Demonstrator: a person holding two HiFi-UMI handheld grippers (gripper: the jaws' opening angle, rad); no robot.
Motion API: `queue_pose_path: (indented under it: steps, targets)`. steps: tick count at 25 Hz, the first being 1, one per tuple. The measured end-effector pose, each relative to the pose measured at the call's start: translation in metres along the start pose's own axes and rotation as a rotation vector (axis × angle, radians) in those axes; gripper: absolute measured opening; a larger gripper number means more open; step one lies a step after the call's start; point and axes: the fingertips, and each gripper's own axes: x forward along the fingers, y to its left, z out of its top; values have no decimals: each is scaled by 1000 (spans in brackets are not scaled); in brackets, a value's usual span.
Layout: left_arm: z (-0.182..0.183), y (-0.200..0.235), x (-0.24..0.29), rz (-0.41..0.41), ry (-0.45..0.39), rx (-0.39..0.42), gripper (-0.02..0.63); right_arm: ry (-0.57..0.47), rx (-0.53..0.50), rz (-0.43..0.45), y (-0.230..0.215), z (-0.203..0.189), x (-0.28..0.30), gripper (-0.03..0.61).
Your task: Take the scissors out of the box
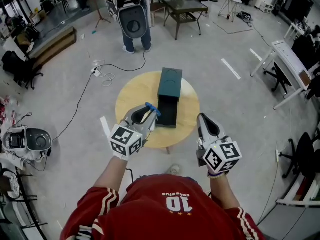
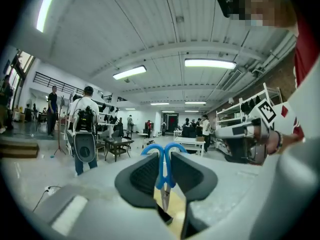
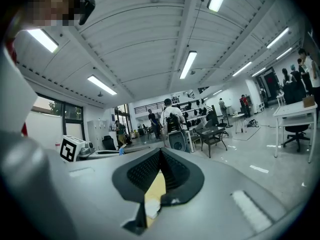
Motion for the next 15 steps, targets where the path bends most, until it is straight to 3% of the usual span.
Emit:
queue_pose_path:
  steps: [15]
  targets:
    - [50,-31,-185,68,-112,72,89,-76,-105,-52,134,2,-85,2]
